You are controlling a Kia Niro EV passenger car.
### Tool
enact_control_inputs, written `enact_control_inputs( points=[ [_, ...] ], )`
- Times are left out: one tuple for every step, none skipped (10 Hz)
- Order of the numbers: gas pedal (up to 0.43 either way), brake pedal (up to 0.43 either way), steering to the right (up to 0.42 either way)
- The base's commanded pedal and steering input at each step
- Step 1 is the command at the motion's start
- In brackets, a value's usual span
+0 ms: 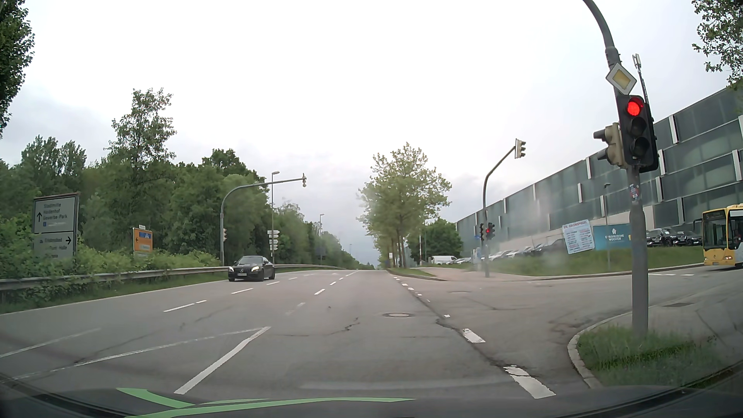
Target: Follow the waypoints while adhering to traffic rules and regulations
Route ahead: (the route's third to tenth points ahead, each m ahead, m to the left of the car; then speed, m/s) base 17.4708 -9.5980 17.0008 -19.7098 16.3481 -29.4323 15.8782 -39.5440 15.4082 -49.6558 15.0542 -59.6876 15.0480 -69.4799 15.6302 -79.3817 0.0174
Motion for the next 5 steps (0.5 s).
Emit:
enact_control_inputs(
  points=[
    [0.000, 0.238, 0.001],
    [0.000, 0.244, 0.001],
    [0.000, 0.250, 0.001],
    [0.000, 0.250, 0.001],
    [0.000, 0.250, 0.001]
  ],
)
